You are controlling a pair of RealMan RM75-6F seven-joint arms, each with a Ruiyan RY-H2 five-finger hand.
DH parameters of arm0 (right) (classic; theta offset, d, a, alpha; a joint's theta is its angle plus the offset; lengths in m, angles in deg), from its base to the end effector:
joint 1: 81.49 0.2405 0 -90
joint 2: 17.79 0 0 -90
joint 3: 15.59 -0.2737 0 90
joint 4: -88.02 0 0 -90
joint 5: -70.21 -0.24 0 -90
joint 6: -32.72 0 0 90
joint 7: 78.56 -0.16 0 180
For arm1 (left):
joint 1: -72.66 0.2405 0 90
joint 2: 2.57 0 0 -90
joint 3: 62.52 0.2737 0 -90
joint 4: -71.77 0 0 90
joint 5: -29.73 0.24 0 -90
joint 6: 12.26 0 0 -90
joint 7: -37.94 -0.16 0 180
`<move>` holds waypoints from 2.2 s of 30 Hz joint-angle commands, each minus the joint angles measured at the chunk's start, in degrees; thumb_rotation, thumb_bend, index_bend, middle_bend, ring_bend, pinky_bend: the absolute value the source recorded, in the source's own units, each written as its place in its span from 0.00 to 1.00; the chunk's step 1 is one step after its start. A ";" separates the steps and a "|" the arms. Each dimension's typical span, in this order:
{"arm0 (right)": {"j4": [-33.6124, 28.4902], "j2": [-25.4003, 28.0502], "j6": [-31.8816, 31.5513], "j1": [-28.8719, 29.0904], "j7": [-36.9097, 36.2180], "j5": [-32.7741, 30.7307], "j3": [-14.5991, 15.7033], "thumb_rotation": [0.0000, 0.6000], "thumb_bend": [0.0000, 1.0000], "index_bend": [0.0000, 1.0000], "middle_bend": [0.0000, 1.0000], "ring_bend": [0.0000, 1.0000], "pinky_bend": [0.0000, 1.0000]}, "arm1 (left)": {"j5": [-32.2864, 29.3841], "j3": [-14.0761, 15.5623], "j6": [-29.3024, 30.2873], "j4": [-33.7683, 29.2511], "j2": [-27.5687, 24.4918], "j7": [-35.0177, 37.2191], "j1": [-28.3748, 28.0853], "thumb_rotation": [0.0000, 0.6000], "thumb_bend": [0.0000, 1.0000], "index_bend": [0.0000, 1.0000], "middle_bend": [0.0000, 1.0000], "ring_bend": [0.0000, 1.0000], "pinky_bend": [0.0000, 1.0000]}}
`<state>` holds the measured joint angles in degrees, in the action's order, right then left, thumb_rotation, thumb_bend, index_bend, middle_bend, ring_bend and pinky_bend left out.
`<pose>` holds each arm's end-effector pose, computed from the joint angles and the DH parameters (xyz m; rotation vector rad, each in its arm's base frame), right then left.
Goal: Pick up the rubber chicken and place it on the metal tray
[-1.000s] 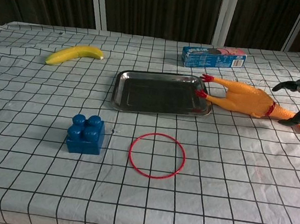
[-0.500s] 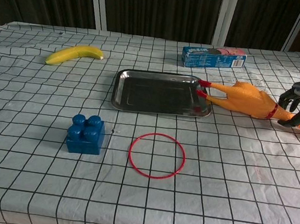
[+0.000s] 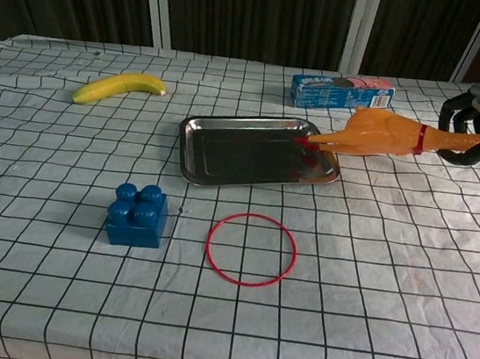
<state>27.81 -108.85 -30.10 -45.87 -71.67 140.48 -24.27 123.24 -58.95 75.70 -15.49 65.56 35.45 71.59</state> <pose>-0.2805 -0.4099 0.0070 1.5856 -0.7947 0.8490 -0.3482 0.1505 0.1062 -1.5170 -0.8920 -0.8431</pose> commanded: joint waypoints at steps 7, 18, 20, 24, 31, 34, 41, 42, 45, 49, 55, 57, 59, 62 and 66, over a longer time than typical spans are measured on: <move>-9.27 7.10 -12.95 -2.76 -3.07 14.27 3.34 1.00 0.56 0.94 0.74 0.74 0.80 | 6.35 0.48 2.60 2.67 0.50 7.38 -1.90 1.00 0.38 0.00 0.00 0.00 0.00; -25.36 11.85 -8.24 1.87 5.82 16.51 0.41 1.00 0.56 0.94 0.74 0.74 0.80 | 15.67 0.50 3.13 -0.35 -1.71 26.64 -10.69 1.00 0.28 0.00 0.00 0.00 0.00; -27.25 11.41 -6.06 3.16 7.41 15.20 -0.58 1.00 0.56 0.94 0.74 0.74 0.80 | 15.65 0.05 2.24 -2.38 -1.99 27.87 -12.07 1.00 0.26 0.00 0.00 0.00 0.00; -31.09 9.53 -0.74 6.87 12.39 11.16 -3.31 1.00 0.56 0.94 0.74 0.74 0.80 | 12.83 -2.77 -0.41 -6.26 -0.93 27.90 -15.04 1.00 0.24 0.00 0.00 0.00 0.00; -35.84 6.71 2.88 10.66 19.50 4.94 -6.45 1.00 0.56 0.94 0.74 0.74 0.80 | 6.81 -4.79 -6.83 -8.82 0.27 28.62 -18.53 1.00 0.22 0.00 0.00 0.00 0.00; -37.68 6.04 3.04 11.64 22.51 3.48 -6.87 1.00 0.56 0.94 0.74 0.74 0.80 | 4.62 -5.44 -8.98 -8.47 1.29 29.01 -19.67 1.00 0.22 0.00 0.00 0.00 0.00; -39.16 3.81 2.94 13.51 27.08 0.13 -7.45 1.00 0.56 0.94 0.74 0.74 0.80 | 2.46 -5.96 -11.95 -8.02 3.13 31.90 -21.78 1.00 0.19 0.00 0.00 0.00 0.00; -39.21 3.43 2.97 13.77 27.42 -0.40 -7.56 1.00 0.56 0.94 0.74 0.74 0.80 | 2.21 -6.04 -12.32 -8.03 3.32 32.45 -22.07 1.00 0.19 0.00 0.00 0.00 0.00; -39.17 2.11 2.86 14.64 28.42 -1.87 -7.89 1.00 0.56 0.94 0.74 0.74 0.80 | 0.99 -6.67 -13.25 -7.77 4.18 34.13 -22.96 1.00 0.19 0.00 0.00 0.00 0.00; -38.94 0.38 1.93 15.38 28.85 -2.78 -8.36 1.00 0.56 0.94 0.74 0.74 0.80 | -0.66 -7.56 -13.86 -6.77 5.95 35.15 -23.71 1.00 0.19 0.00 0.00 0.00 0.01; -38.27 -1.78 0.95 16.57 29.86 -4.31 -9.01 1.00 0.56 0.94 0.74 0.74 0.80 | -2.63 -8.22 -15.40 -5.61 8.16 35.61 -24.78 1.00 0.18 0.00 0.00 0.00 0.08; -37.86 -2.66 0.46 17.01 30.48 -4.84 -9.15 1.00 0.56 0.94 0.74 0.74 0.80 | -3.88 -8.60 -16.15 -5.49 8.98 34.43 -25.12 1.00 0.19 0.00 0.00 0.00 0.14; -37.63 -3.22 0.12 17.28 31.13 -5.38 -9.15 1.00 0.56 0.94 0.74 0.74 0.80 | -4.96 -8.99 -16.61 -5.72 9.48 33.55 -25.31 1.00 0.20 0.00 0.00 0.00 0.24; -37.30 -3.92 -0.35 17.62 32.27 -6.16 -9.01 1.00 0.56 0.94 0.74 0.74 0.80 | -6.42 -9.56 -17.06 -6.08 10.16 32.34 -25.50 1.00 0.20 0.01 0.05 0.08 0.40; -36.73 -4.98 -0.86 18.12 33.99 -7.52 -8.74 1.00 0.56 0.94 0.74 0.74 0.80 | -8.82 -11.03 -15.73 -6.20 12.67 30.55 -25.10 1.00 0.22 0.26 0.39 0.37 0.68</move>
<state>-9.14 -113.47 -30.76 -27.96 -38.10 133.38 -33.11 115.24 -69.32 59.28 -21.67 77.31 66.71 46.32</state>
